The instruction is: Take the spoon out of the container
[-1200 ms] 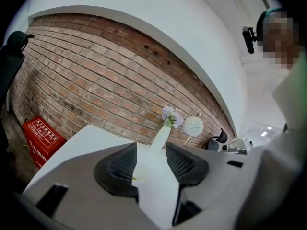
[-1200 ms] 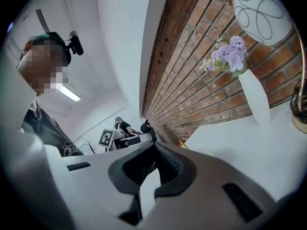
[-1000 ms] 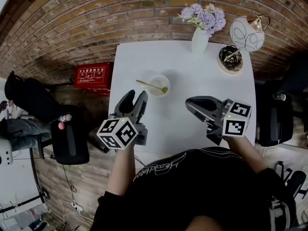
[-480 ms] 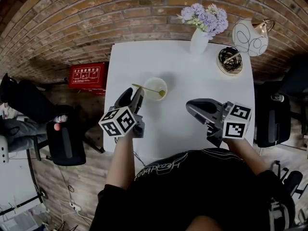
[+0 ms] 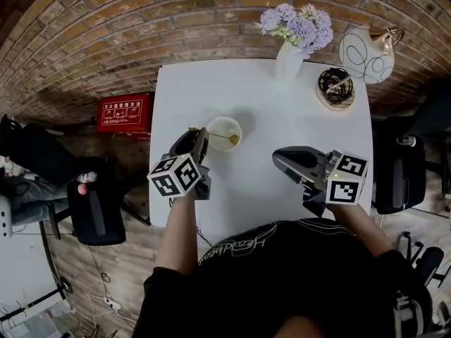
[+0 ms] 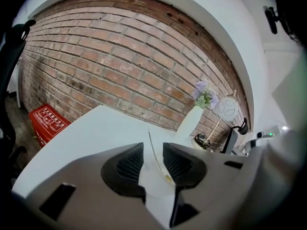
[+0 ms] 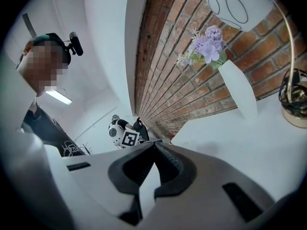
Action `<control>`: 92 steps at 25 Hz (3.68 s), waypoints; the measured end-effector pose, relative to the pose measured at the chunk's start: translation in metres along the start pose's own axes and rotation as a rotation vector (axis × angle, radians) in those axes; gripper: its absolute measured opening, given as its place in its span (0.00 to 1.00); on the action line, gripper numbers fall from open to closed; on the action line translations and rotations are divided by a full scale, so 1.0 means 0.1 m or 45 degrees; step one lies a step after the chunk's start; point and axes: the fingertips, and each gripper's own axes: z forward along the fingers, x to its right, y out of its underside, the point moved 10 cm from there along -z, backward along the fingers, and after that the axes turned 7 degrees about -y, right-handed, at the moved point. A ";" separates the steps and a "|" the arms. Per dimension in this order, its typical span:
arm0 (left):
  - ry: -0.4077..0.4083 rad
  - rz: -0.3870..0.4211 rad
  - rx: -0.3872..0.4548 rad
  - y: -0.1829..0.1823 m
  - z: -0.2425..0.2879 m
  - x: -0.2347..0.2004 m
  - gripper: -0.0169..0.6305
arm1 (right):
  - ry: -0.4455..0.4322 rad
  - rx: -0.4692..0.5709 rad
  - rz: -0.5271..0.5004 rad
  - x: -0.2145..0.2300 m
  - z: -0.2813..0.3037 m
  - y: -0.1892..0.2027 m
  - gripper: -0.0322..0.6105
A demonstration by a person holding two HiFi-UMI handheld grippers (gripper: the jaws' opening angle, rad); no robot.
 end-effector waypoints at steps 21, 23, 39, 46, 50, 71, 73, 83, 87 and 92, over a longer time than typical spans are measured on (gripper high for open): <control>0.070 -0.079 0.039 -0.03 -0.02 0.06 0.04 | 0.001 -0.015 0.009 -0.02 0.02 0.05 0.05; 0.082 -0.076 0.047 -0.04 -0.04 0.09 0.04 | -0.001 -0.018 0.008 -0.03 0.03 0.05 0.05; 0.134 -0.012 0.263 -0.31 -0.67 0.31 0.04 | -0.020 -0.041 -0.050 -0.38 0.04 0.12 0.05; 0.183 0.047 0.343 -0.43 -1.25 0.53 0.04 | -0.054 -0.047 -0.117 -0.68 0.09 0.16 0.05; 0.199 0.054 0.339 -0.38 -1.55 0.66 0.04 | -0.084 -0.035 -0.156 -0.87 0.09 0.18 0.05; 0.297 0.143 0.224 0.32 -2.48 1.26 0.04 | -0.041 0.040 -0.338 -1.55 -0.26 0.41 0.05; 0.309 0.153 0.212 0.36 -2.54 1.29 0.04 | -0.043 0.050 -0.342 -1.60 -0.27 0.44 0.05; 0.327 0.152 0.194 0.46 -2.65 1.33 0.04 | -0.052 0.066 -0.348 -1.69 -0.29 0.53 0.05; 0.333 0.142 0.192 0.45 -2.65 1.33 0.04 | -0.049 0.069 -0.338 -1.69 -0.29 0.53 0.05; 0.332 0.128 0.183 0.45 -2.62 1.30 0.04 | -0.048 0.079 -0.296 -1.65 -0.30 0.53 0.05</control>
